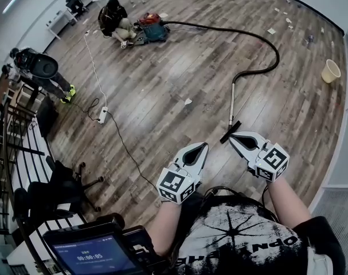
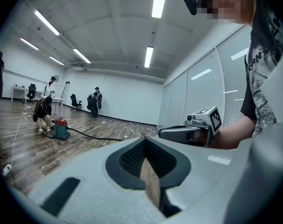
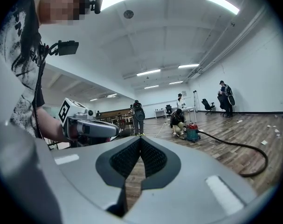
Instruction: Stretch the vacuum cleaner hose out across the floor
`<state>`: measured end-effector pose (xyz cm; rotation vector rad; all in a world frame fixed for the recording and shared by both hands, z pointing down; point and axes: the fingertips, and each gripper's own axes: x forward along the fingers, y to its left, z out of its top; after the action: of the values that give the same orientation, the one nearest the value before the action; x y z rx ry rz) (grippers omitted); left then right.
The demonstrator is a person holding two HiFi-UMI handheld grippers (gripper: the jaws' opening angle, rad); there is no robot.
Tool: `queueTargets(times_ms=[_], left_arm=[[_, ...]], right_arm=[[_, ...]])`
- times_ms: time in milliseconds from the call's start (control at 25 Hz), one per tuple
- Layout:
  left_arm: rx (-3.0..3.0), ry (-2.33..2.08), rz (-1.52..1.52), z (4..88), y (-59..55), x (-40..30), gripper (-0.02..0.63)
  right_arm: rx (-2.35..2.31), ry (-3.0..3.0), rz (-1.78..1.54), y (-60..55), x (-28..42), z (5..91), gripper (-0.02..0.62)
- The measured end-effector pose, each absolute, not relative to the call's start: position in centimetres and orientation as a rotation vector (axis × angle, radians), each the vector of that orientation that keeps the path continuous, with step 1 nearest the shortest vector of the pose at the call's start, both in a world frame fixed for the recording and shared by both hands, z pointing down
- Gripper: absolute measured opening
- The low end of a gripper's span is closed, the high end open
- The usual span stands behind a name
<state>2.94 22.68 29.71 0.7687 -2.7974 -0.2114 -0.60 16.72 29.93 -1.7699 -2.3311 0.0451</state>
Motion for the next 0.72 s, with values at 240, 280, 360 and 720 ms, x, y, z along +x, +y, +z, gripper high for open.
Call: queueTargets(times_ms=[240,280,360,720], left_arm=[[0.827,-2.782,-0.224,29.4,26.5,-0.1,0.000],[0.836,-2.780,-0.223,29.6,26.7,-1.0,0.000],[0.859,-2.776,-0.215,30.1,26.9,-2.0,0.000],[0.991,-2.737,-0.178,29.7,34.2,-7.1,0.000]], right_arm=[[-1.719,-2.347,0.021,20.2,-3.3,29.9,0.005],[-1.714,-2.351,0.014,20.5,-4.1,30.1,0.005],[-1.705,-2.365,0.003,20.7,-4.9,30.5,0.005],[-1.603,-2.466,-0.007,27.6,-10.0,29.1,0.005]])
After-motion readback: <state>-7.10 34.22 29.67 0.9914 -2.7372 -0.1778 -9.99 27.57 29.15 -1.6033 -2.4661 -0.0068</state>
